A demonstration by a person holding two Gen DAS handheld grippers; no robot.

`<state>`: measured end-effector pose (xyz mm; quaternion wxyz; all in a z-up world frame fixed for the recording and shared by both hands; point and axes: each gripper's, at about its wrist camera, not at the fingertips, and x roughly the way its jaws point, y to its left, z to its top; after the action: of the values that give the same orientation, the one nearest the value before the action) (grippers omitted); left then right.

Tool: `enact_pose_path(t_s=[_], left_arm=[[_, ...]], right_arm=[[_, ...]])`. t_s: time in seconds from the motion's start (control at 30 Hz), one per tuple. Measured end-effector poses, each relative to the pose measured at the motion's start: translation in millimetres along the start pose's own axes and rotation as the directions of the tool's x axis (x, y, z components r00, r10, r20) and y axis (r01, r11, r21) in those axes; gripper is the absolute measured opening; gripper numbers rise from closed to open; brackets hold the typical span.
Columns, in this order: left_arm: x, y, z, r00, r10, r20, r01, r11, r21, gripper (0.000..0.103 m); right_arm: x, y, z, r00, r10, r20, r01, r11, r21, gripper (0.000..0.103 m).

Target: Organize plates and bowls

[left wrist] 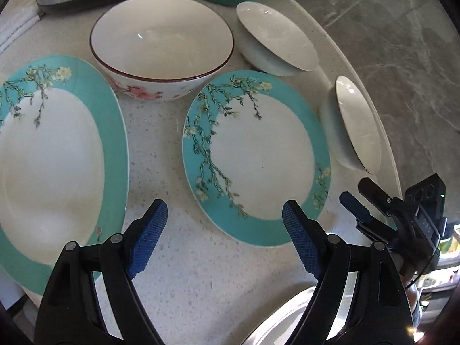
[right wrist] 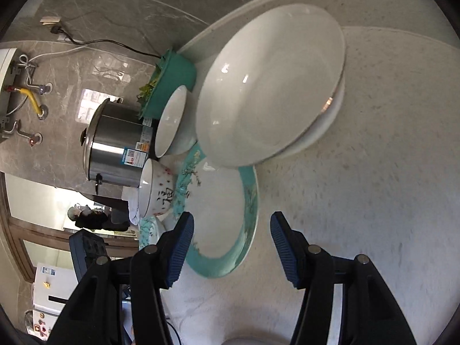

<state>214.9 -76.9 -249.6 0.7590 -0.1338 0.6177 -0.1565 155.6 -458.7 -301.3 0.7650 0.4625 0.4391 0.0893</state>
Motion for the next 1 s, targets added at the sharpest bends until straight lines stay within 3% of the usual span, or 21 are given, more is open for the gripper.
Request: enact_pose_path(t_s=[0.23, 0.5, 0.83, 1.0], left_arm=[[16.8, -1.4, 6.9, 1.0, -0.005, -0.028, 0.004, 1.0, -0.016, 0.081], [23.1, 0.0, 28.3, 1.0, -0.017, -0.004, 0.017, 1.0, -0.02, 0.081], [22.0, 1.6, 37.5, 0.998, -0.049, -0.029, 0.05, 0.998, 0.024, 0.062], [15.8, 16.9, 42.0, 1.0, -0.016, -0.01, 0.016, 1.0, -0.018, 0.063]], right_arm=[[19.1, -0.1, 12.5, 0.999, 0.002, -0.045, -0.003, 1.0, -0.026, 0.06], [32.4, -2.1, 20.3, 0.997, 0.014, -0.07, -0.016, 1.0, -0.022, 0.059], [40.4, 1.3, 21.7, 0.995, 0.041, -0.091, -0.044, 0.999, -0.029, 0.059], [40.1, 0.6, 22.2, 0.995, 0.043, -0.085, -0.045, 0.999, -0.026, 0.058]])
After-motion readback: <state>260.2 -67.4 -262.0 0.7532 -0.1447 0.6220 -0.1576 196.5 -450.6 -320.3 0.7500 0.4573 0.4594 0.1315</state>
